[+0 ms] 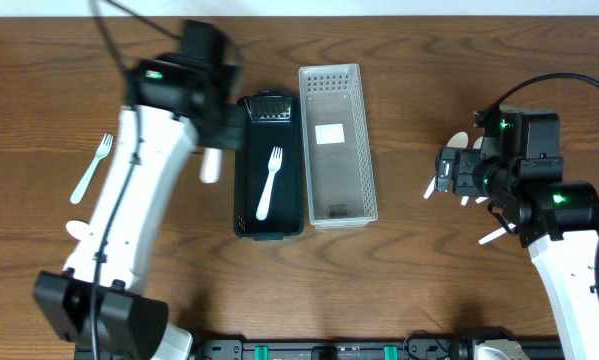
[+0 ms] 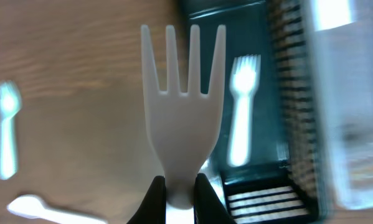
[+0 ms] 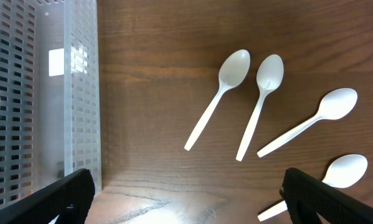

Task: Pack container
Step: 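Carry the second fork with left gripper into the black basket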

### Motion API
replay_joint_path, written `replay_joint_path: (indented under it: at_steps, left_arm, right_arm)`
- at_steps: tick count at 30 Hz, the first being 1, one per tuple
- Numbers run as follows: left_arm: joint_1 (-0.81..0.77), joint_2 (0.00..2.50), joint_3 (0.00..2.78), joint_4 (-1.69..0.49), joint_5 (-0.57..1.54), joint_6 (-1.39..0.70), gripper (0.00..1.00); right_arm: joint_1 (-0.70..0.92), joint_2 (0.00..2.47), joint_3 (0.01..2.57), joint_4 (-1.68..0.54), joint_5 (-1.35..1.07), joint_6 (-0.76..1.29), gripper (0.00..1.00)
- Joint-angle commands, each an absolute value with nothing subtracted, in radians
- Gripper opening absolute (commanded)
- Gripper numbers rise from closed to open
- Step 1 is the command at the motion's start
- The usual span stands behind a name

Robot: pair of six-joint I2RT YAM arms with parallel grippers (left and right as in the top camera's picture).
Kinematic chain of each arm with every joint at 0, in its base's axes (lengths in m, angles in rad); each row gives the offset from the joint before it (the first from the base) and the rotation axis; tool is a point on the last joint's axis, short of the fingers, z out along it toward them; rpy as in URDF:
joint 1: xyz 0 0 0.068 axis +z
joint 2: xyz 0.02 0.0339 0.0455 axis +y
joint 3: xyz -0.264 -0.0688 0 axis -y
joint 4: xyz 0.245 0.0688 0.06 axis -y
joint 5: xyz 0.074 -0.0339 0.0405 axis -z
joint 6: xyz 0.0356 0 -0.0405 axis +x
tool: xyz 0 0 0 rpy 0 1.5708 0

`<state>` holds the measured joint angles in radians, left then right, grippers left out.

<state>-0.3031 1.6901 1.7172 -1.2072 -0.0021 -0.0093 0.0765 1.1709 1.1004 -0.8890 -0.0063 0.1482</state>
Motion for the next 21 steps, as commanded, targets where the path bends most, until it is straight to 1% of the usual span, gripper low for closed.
replay_joint_path:
  at_steps: [1,6,18,20,21]
  left_arm:
    - [-0.399,1.731,1.713,-1.168,0.016,-0.157,0.06]
    - [-0.475,1.804,1.712,-1.089,0.015,-0.171,0.06]
    - [-0.426,2.062,1.71,-1.083,0.017,-0.178,0.06]
    - [-0.421,2.095,1.71,-1.091,0.017,-0.178,0.23]
    - [-0.42,2.105,1.71,-1.094,0.016,-0.178,0.24]
  right_arm:
    - [0.07,1.17,1.119,-0.886,0.003,0.13,0.99]
    - [0.07,1.17,1.119,-0.894,0.002,0.118,0.99]
    - [0.07,1.17,1.119,-0.941,0.003,0.115,0.99]
    - [0.07,1.17,1.119,-0.941,0.003,0.115,0.99]
    - [0.07,1.17,1.119,-0.941,0.003,0.115,0.99]
